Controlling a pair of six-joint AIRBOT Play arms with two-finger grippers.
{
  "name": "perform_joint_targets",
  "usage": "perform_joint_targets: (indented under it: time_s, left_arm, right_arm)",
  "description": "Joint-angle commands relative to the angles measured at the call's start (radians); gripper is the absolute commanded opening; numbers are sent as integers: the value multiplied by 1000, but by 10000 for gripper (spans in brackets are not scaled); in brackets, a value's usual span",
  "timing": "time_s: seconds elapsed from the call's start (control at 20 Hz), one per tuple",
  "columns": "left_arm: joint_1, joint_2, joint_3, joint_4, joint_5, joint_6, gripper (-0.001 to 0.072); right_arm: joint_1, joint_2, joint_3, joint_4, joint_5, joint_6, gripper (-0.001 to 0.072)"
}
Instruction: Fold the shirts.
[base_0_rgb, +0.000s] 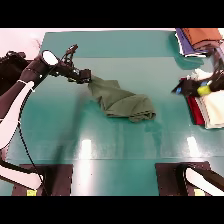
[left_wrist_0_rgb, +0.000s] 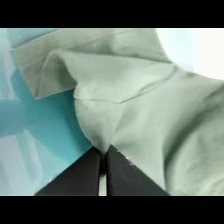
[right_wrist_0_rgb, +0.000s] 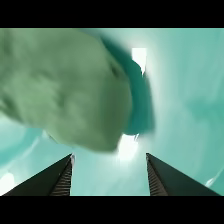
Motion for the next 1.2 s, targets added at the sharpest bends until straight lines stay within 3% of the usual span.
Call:
perform_joint_targets:
  time_s: [0.0, 0.35, 0.4, 0.45, 0.55, 0.6, 0.75, 0.95, 1.15]
  left_arm:
    - [0, 1, 19, 3, -20, 6, 27]
    - [0, 1, 19, 3, -38, 5, 27]
    - [0, 1, 19, 3, -38, 5, 27]
    - [0, 1, 19, 3, -39, 5, 27]
    - [0, 1, 19, 3, -40, 5, 27]
    - [0, 2, 21, 2, -43, 5, 26]
    - [4, 61, 31, 10, -39, 6, 25]
    - [6, 267, 208, 99, -46, 11, 26]
    - [5, 494, 412, 106, -45, 38, 25]
  right_arm:
    - [1, -57, -251, 97, -72, -100, 507]
    - [193, -164, -294, 99, -267, -110, 504]
    - [201, -173, -294, 94, -292, -110, 470]
    - [207, -177, -294, 94, -320, -110, 377]
    - [206, -169, -292, 94, -380, -111, 86]
    - [206, -151, -288, 94, -404, -111, 17]
    - [203, -48, -216, 29, -394, -111, 16]
    - [203, 146, 56, -150, -201, -106, 16]
    - [202, 292, 308, -230, -67, -42, 17]
